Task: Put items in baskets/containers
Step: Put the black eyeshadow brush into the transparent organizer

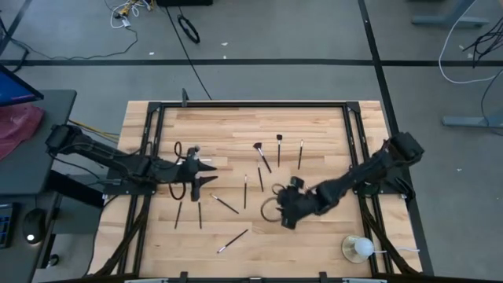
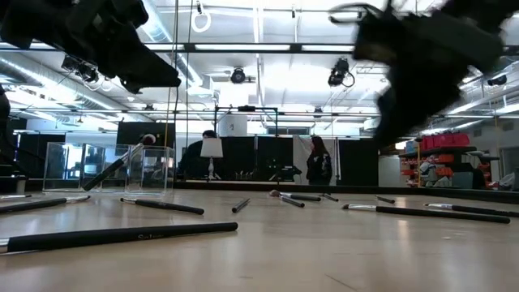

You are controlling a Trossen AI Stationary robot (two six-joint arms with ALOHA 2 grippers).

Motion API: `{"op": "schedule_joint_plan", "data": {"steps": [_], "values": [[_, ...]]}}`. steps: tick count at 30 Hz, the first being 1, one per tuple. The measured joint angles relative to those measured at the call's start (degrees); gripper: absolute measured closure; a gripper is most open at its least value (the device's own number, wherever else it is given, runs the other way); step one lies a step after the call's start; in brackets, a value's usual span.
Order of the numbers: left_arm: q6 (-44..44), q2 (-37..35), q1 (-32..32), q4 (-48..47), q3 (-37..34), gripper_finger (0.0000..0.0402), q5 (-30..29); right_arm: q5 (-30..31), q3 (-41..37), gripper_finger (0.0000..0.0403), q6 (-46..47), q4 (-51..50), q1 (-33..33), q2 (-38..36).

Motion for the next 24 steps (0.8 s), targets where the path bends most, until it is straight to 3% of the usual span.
{"op": "schedule_joint_plan", "data": {"steps": [9,15,20,24], "values": [[-0.01,0.01,0.08,0.30,-0.15,0.0259,-0.07,5.98,-10.58,0.0219,16.29,3.63,6.12,1.27],[0.89,0.01,0.10,0.92,-0.15,0.0260,-0.10,7.86,-18.56,0.0296,16.14,15.03,7.42,0.80],[1.49,0.01,0.10,0.97,-0.15,0.0259,-0.09,9.08,-20.98,0.0379,14.02,17.42,7.45,0.67],[1.97,0.01,0.10,1.02,-0.15,0.0259,0.32,9.44,-20.84,0.0389,9.85,18.04,6.96,0.80]]}}
